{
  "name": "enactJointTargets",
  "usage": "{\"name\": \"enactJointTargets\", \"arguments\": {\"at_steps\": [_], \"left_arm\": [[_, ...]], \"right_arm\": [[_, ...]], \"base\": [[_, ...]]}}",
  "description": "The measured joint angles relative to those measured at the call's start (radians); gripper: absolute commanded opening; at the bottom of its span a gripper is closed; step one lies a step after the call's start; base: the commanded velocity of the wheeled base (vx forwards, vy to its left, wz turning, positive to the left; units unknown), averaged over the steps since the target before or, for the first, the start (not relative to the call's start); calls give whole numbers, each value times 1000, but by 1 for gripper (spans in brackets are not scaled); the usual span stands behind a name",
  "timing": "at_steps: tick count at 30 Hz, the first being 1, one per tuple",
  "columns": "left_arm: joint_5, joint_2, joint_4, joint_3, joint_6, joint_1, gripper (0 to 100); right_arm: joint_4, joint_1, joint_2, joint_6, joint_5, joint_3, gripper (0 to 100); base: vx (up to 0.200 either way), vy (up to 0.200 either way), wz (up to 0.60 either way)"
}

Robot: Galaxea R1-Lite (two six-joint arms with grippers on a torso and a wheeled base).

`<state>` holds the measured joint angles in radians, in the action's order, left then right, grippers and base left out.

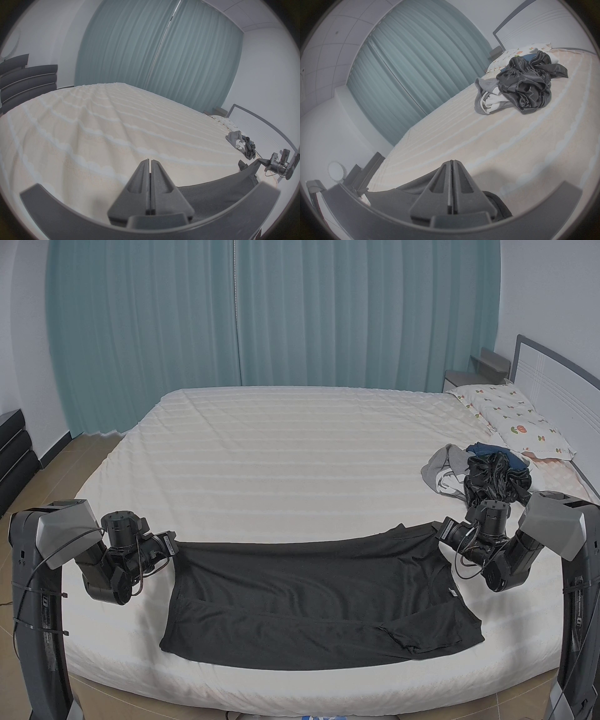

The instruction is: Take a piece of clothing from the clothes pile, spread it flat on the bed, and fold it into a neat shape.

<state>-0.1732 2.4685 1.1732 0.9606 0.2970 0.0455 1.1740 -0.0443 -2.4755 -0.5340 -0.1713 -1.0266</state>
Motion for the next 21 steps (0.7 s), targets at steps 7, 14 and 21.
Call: {"name": "enactJointTargets", "arguments": {"at_steps": [7,14,21], "left_arm": [[0,-15,5,-34,-20,4,0],[-1,-31,52,-99,-63,14,0],[-3,-40,135,-222,-145,29,0]], "right_arm": [[-5,13,44,6,-6,63,0],[-2,19,95,14,-29,167,0],[2,22,151,54,-59,297,0]], "base": [[0,0,0],[0,0,0],[0,0,0]]}}
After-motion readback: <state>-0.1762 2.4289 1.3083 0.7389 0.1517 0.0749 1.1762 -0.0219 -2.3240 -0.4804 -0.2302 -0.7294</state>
